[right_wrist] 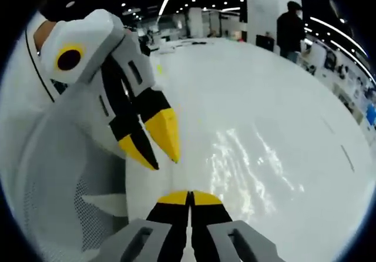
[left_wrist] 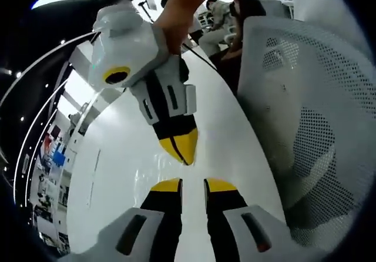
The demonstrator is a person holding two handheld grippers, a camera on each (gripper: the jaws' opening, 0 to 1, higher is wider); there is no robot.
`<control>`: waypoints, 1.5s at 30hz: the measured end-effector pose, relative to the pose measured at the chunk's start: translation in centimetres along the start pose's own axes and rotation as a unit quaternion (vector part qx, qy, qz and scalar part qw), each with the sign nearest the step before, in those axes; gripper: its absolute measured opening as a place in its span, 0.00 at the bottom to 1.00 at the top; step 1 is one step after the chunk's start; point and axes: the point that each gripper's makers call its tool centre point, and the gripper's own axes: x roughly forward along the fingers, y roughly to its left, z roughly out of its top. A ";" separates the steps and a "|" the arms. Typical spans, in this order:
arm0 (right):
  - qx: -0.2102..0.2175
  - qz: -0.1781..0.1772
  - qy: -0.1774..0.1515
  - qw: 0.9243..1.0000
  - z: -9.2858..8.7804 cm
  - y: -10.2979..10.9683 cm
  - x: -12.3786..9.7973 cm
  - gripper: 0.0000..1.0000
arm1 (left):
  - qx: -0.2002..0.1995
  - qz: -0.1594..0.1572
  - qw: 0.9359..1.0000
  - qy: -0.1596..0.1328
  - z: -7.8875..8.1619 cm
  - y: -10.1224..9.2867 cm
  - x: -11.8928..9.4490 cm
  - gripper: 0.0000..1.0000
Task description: Open the resealable bag by pulling the two sides of the seal apart until the entire bag opening is separated and visibly accessible.
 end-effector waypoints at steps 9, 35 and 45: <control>-0.038 0.003 -0.011 0.999 0.9 0.5 -0.4 0.00 | 0.005 -0.015 0.999 0.030 -1.0 -0.6 0.8 0.13; -0.021 -0.210 -0.115 0.971 5.1 -4.9 -4.2 0.00 | -0.024 -0.032 0.996 0.078 -2.4 0.2 1.2 0.00; -0.039 -0.224 -0.127 0.966 6.0 -5.0 -4.9 0.00 | -0.019 -0.032 0.996 0.080 -2.3 0.3 1.2 0.00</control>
